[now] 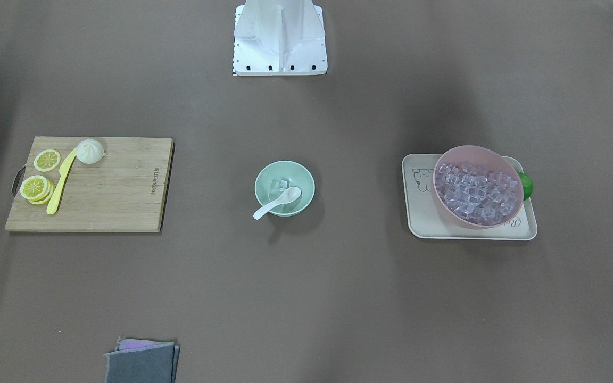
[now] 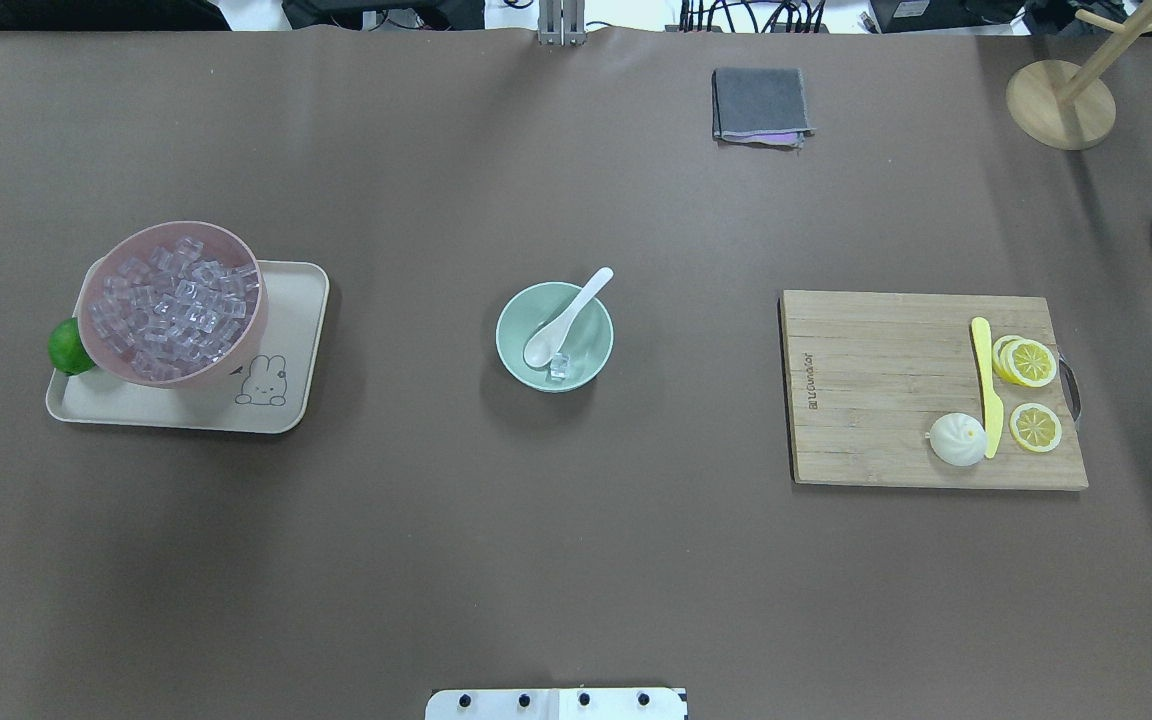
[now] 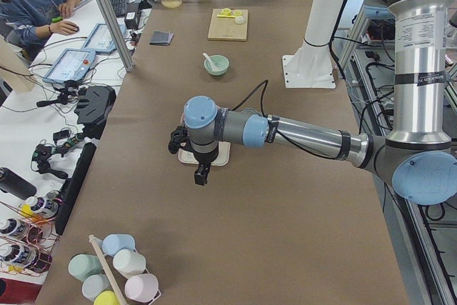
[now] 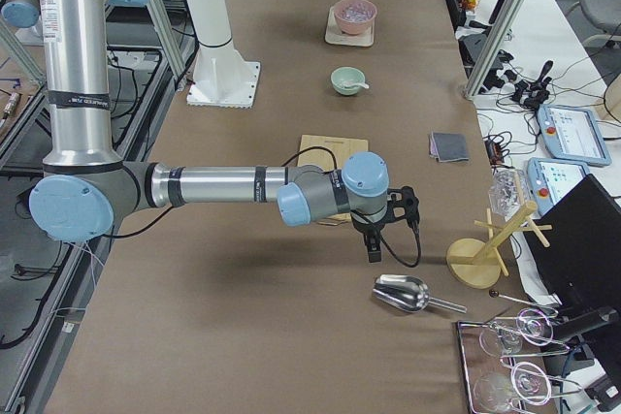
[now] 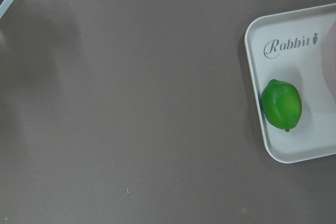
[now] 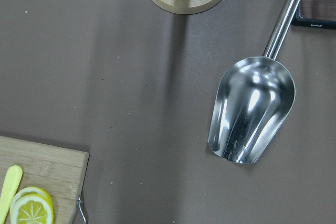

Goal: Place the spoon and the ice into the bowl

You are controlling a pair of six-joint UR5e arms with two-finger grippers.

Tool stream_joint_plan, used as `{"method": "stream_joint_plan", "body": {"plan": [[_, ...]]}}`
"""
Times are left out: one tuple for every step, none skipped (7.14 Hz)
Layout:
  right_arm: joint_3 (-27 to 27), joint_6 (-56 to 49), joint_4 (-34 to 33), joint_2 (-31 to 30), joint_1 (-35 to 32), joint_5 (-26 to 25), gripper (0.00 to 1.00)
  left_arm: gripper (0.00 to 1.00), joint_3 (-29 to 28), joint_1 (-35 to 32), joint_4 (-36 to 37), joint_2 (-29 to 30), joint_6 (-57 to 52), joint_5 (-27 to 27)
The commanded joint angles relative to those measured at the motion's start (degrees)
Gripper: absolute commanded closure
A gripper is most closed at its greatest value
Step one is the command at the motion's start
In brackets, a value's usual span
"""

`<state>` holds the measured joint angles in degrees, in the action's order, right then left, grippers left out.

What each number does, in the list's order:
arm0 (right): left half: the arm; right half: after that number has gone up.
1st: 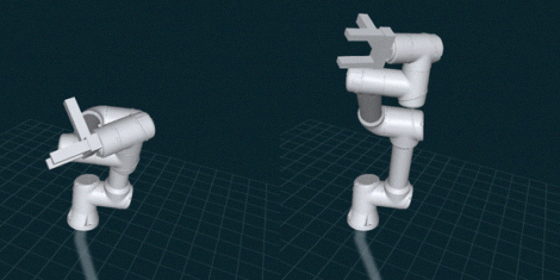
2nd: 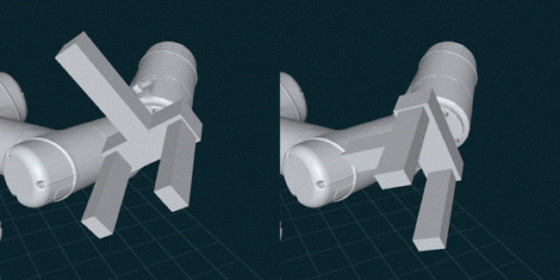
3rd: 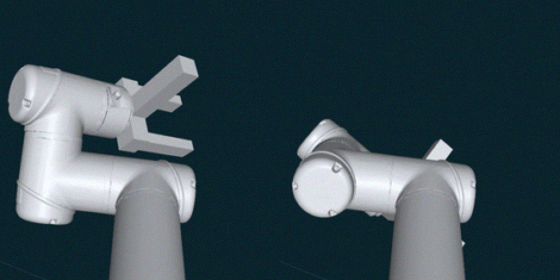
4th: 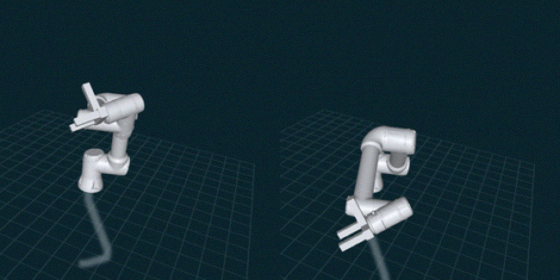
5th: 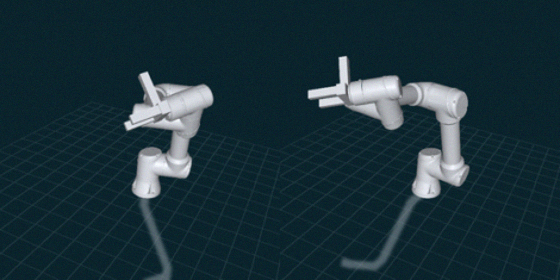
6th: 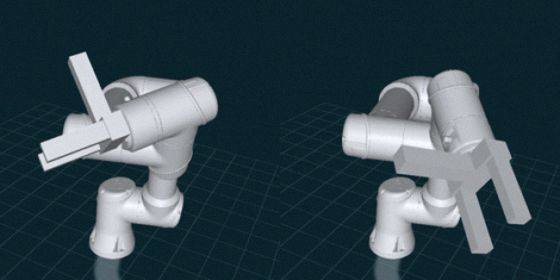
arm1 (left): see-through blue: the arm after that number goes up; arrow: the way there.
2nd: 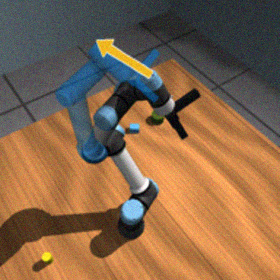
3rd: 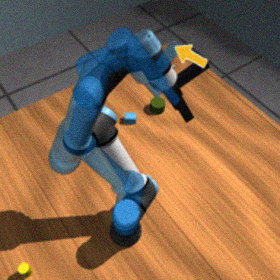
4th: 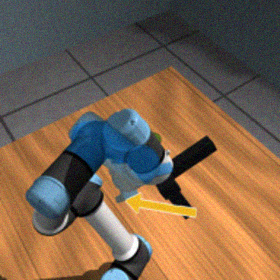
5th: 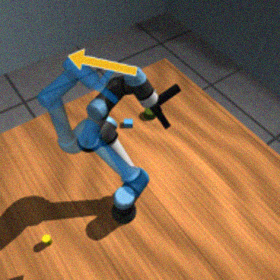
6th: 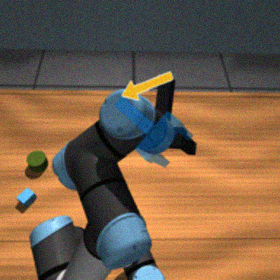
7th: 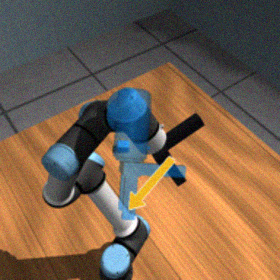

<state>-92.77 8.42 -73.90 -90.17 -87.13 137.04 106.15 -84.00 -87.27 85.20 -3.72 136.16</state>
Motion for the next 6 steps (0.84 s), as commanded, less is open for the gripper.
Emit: {"method": "stream_joint_plan", "body": {"plan": [[-0.3,0.2,0.2,0.1,0.0,0.0,0.0,0.01,-0.6,0.0,-0.1,0.1,-0.1,0.0],[-0.6,0.4,0.2,0.3,-0.1,0.1,0.0,0.01,-0.2,-0.1,-0.1,-0.2,-0.1,0.1],[-0.6,0.4,0.2,0.3,0.0,0.1,0.0,0.01,-0.6,0.0,0.0,-0.4,0.1,0.1],[-0.2,0.4,0.3,0.4,0.0,0.0,0.0,0.01,-0.2,0.0,0.0,-0.6,0.3,0.0],[-0.3,0.5,0.2,0.8,0.1,0.0,0.0,0.01,-0.2,0.0,0.0,-0.5,0.3,0.0],[-0.1,0.5,0.1,1.1,0.7,-0.2,0.0,0.01,0.0,0.0,-0.1,0.1,0.3,0.2]]}}
